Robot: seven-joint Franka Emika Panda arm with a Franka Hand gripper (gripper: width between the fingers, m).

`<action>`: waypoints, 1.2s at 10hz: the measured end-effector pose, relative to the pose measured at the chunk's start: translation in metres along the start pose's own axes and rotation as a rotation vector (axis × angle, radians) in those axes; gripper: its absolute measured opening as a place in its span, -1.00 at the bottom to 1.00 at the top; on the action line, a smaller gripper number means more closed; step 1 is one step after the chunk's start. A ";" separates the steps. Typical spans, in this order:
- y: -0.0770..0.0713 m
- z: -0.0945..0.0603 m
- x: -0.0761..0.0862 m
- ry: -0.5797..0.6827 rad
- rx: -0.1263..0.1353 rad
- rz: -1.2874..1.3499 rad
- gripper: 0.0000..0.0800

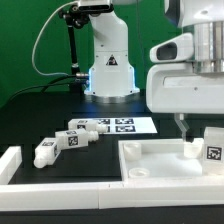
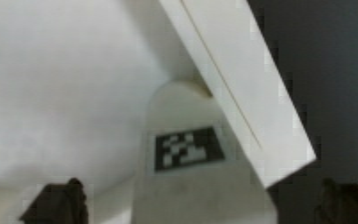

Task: Assemble one leg

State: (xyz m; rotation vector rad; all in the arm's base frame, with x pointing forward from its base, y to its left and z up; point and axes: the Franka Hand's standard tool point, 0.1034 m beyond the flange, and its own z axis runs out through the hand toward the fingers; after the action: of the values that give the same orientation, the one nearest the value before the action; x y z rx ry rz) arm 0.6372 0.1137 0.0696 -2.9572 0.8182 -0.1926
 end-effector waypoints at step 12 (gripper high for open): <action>0.001 -0.001 0.001 -0.039 -0.018 0.913 -0.29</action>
Offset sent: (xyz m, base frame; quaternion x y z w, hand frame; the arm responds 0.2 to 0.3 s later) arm 0.0000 0.0000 0.0000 0.0000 0.0000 0.0650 0.9979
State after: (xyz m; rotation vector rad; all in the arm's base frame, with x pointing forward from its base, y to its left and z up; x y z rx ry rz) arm 0.6377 0.1127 0.0702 -2.2679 2.0117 -0.0635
